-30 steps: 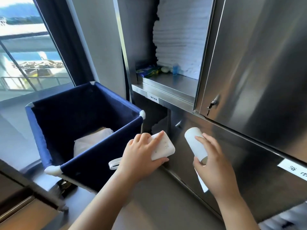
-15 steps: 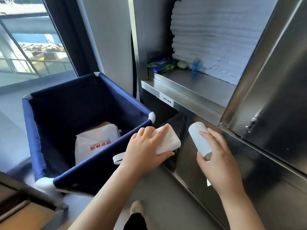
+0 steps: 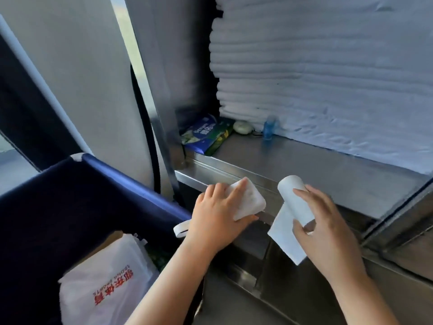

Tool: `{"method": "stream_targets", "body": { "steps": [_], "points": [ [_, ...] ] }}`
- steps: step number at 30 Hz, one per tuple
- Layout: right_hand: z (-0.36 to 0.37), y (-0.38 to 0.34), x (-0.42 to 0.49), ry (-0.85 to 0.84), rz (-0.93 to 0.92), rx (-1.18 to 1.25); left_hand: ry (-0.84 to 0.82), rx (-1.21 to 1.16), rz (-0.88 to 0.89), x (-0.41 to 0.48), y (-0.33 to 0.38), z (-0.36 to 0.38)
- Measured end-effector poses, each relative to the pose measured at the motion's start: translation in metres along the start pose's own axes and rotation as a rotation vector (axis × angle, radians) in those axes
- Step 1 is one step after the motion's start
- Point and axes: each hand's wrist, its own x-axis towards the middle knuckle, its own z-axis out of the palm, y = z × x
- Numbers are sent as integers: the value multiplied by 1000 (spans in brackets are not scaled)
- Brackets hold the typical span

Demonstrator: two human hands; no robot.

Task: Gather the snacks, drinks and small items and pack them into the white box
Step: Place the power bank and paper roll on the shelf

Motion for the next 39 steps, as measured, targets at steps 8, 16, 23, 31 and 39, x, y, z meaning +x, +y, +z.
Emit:
{"method": "stream_targets", "body": {
  "steps": [8,16,23,31,39],
  "points": [
    [-4,28,36,35,106,-68,-72,-1,136,72,10,43],
    [-9,59,67,4,106,-44,-78,46,138,109,29,65],
    [-1,77,83,-37,136,-59,-106,48,110,139,29,83],
    [11,80,108,-2,246,-58,-184,71,168,194,-6,89],
    [27,75,121,67,256,-67,-307,-4,245,229,-41,86]
  ]
}}
